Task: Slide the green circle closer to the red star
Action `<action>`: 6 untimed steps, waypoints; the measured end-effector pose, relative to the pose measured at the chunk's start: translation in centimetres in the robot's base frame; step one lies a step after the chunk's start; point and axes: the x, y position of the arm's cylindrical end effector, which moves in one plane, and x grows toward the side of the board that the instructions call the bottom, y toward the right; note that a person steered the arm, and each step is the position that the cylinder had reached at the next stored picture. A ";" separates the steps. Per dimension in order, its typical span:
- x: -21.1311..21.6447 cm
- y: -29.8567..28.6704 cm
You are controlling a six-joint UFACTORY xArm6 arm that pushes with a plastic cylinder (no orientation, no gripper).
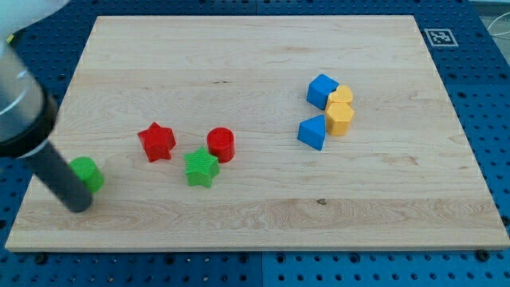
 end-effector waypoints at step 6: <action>-4.0 0.0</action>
